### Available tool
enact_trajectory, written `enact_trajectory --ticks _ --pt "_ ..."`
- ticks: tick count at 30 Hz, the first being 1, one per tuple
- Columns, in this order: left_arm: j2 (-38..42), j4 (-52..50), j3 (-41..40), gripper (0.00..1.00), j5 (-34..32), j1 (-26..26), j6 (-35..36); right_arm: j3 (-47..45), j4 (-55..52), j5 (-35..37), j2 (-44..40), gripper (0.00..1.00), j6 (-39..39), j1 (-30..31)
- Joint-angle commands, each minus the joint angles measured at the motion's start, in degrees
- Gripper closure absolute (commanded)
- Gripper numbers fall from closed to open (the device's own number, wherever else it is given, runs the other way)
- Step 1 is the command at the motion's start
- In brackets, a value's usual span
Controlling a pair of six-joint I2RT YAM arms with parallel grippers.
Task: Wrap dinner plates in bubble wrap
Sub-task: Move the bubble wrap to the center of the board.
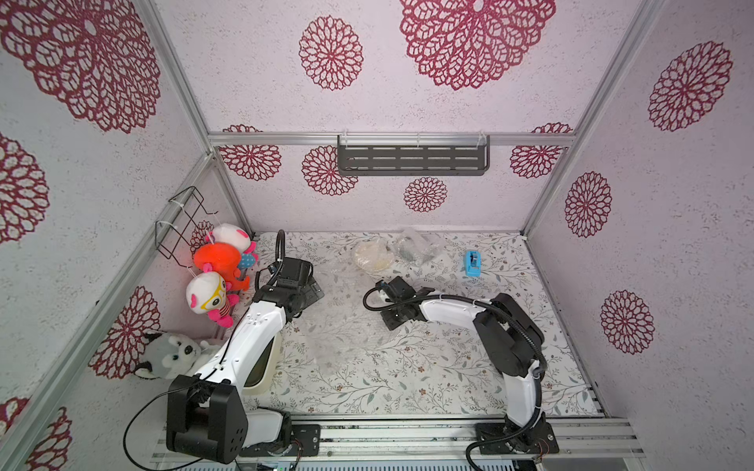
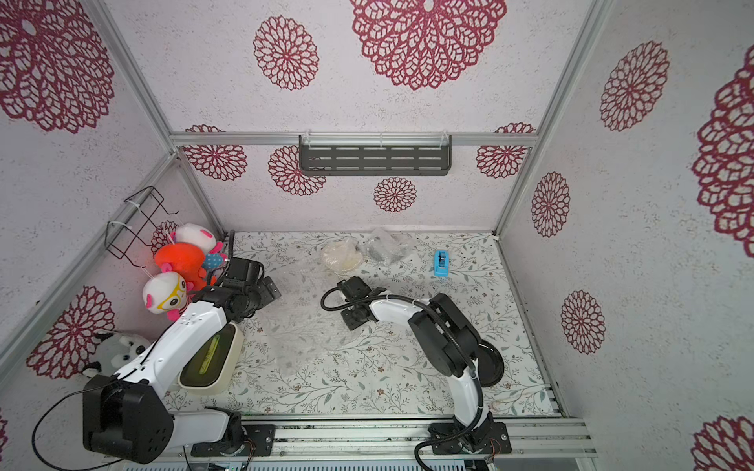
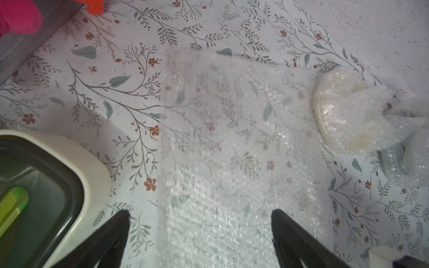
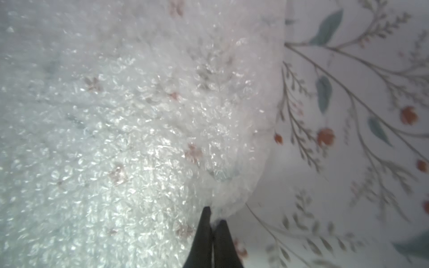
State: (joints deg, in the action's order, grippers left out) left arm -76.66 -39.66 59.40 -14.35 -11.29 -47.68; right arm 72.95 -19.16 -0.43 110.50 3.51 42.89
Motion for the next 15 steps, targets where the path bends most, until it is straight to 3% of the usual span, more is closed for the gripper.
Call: enact_trajectory --ticks 1,5,7,8,10,15 --pt "-1.1 1.3 0.2 0.02 3.3 0.1 1.1 -3.2 -6.6 -5.8 -9.6 1.0 -15.3 -5.1" --pt "-2.3 1.3 0.9 0.02 5.3 -1.5 1.8 -4.1 -17.0 -13.8 -14.6 1.0 -31.1 -12.0" --pt "-3.1 1.2 1.3 0.02 6.4 -2.3 2.2 -5.6 -21.1 -17.1 -16.1 1.0 -43.2 -15.4" --pt "-3.6 1.3 1.5 0.02 7.0 -2.8 2.4 -7.0 -19.9 -15.0 -16.9 1.0 -48.0 -16.7" --pt "-5.0 1.8 1.7 0.02 8.2 -3.5 2.4 -6.5 -14.3 -10.0 -16.1 1.0 -49.5 -19.8" --pt "-9.2 3.5 1.9 0.02 12.0 -5.1 1.8 5.1 -15.4 -8.8 -5.9 1.0 -59.1 -25.1"
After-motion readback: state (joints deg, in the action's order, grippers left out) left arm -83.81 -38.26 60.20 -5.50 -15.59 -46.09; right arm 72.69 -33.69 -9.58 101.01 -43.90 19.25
